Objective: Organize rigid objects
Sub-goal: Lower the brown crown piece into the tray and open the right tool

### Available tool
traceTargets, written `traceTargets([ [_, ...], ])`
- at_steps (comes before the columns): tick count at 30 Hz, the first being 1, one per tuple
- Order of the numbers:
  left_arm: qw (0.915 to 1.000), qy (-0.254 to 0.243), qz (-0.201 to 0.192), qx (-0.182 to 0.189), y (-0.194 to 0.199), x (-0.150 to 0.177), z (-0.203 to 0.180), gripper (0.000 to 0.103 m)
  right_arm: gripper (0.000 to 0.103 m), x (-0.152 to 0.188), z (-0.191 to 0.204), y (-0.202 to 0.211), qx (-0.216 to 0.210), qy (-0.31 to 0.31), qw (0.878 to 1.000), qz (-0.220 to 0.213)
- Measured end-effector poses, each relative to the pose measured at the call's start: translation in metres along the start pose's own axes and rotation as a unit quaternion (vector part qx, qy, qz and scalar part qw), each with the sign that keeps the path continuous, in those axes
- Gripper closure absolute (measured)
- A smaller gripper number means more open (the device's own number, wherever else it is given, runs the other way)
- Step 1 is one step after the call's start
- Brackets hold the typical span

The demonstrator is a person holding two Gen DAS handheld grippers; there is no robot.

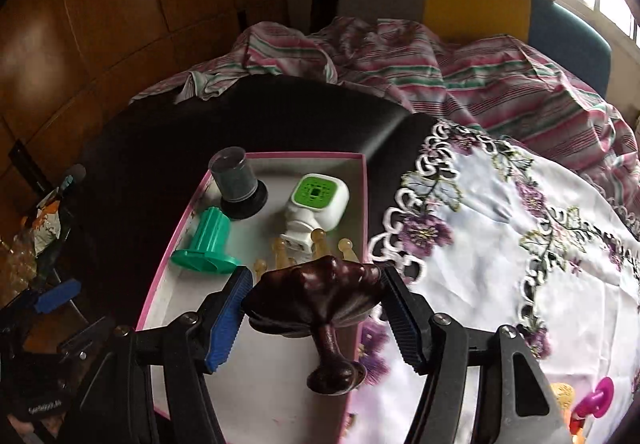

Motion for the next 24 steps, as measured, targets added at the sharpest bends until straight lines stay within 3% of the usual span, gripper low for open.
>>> traceTargets([
  [6,1.0,0.006,0.004,-0.001,-0.003,0.002,0.006,0.021,0.037,0.007,0.005,-0.052,0.032,0.008,0.998,0.047],
  [9,1.0,0.007,0.007,-0.001,-0.005,0.003,0.006,0.021,0.036,0.011,0.005,-0.06,0.036,0.012,0.998,0.049],
  [24,0.9999,-0.009,-0.003,-0.005,0.002,0.0,-0.004,0.021,0.033,0.014,-0.002,-0.044,0.015,0.0,0.999,0.029],
])
Point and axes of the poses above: each gripper's, at about its wrist camera, not at the fingertips, and y roughly against the way its jaws point, z to its left, x to its underside, the point moved 5 cm from there along -y, roughly the way its jaws point, and after that the axes turned 10 degrees about x, right-handed, at the moved point
